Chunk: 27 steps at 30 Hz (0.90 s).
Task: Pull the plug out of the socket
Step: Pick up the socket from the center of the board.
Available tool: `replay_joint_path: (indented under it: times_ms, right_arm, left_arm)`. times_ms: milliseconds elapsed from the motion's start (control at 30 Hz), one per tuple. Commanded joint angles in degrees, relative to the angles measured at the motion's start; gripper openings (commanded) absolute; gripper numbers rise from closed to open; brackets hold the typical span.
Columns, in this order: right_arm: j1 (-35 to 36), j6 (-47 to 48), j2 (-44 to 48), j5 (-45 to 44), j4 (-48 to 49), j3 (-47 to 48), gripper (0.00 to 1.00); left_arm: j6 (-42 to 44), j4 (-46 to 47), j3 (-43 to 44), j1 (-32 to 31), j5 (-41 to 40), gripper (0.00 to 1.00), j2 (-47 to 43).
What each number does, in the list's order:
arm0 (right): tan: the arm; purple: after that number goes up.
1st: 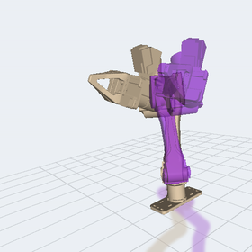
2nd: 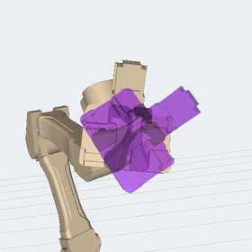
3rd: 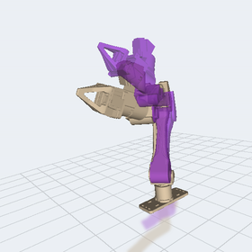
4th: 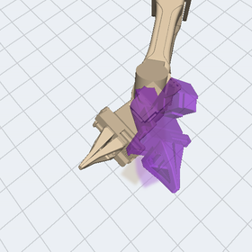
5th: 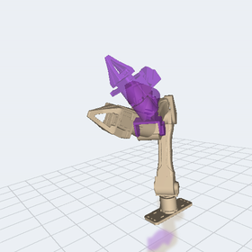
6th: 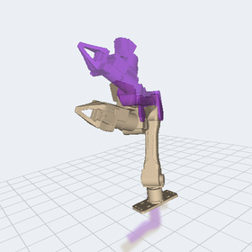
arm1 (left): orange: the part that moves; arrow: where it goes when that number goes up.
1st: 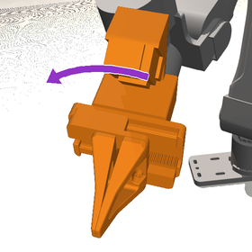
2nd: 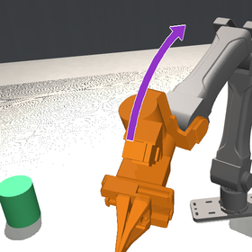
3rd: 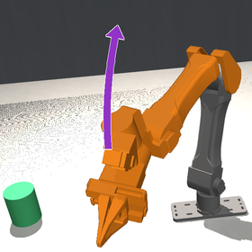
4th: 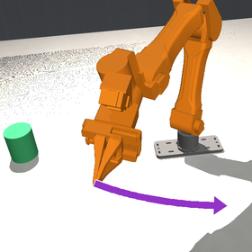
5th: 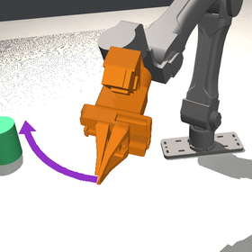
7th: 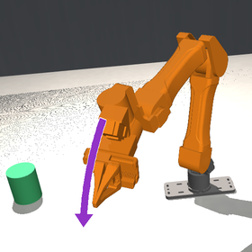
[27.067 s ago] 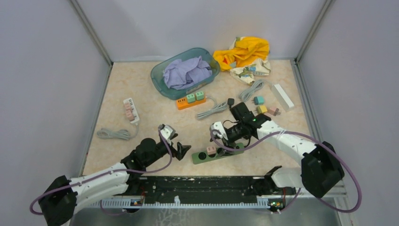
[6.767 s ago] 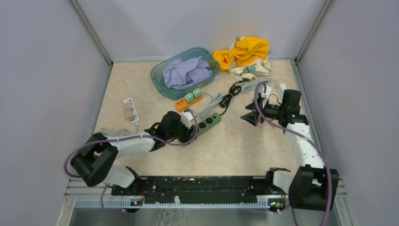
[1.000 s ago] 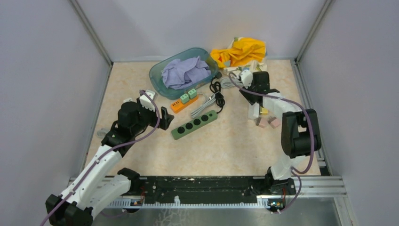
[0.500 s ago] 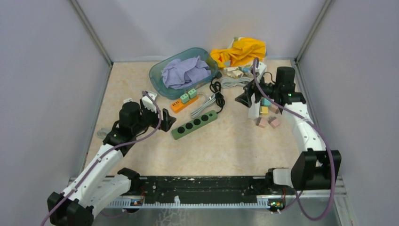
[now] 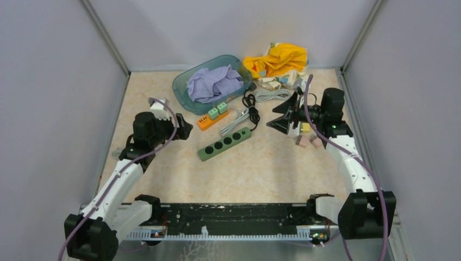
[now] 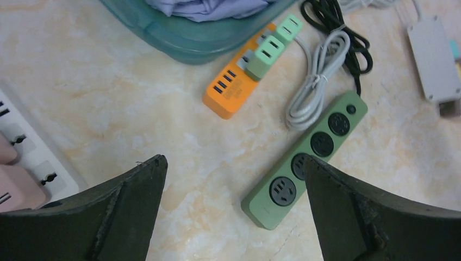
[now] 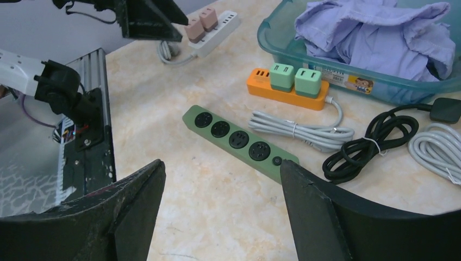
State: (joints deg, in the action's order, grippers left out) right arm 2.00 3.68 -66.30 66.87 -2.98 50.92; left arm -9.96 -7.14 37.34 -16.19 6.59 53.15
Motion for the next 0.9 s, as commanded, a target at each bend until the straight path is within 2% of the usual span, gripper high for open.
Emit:
replay_joint_path:
  times_ms: [0,67,133,300,500,867]
  right_arm:
    - [-0.1,-0.1,3.7,1.0,4.8,-1.4,0.77]
    - [-0.1,-0.3,4.3,0.1,5.1,-1.9,0.77]
    - [-0.1,0.0,4.9,-1.1,5.1,-2.0,0.77]
    - [0.0,-0.1,5.1,-1.8,5.1,-2.3,0.77]
    - [0.1,-0.3,4.8,-1.8,5.9,-3.0,0.77]
    - [1.0,0.0,3.3,-2.7,6.2,-3.7,0.77]
  left_arm:
    - [-8.0,6.4,-2.2,10.7,11.4,1.0,1.9]
    - [-10.7,8.4,-2.5,15.7,15.6,1.0,2.3]
    - [-12.0,8.9,-1.9,18.8,16.2,1.0,2.5]
    - [-12.2,5.1,1.4,22.8,9.8,1.0,5.1]
    - [-11.0,-5.6,7.4,23.0,-8.9,1.0,10.8]
    - [-5.3,-2.7,4.3,23.0,-14.3,1.0,13.1]
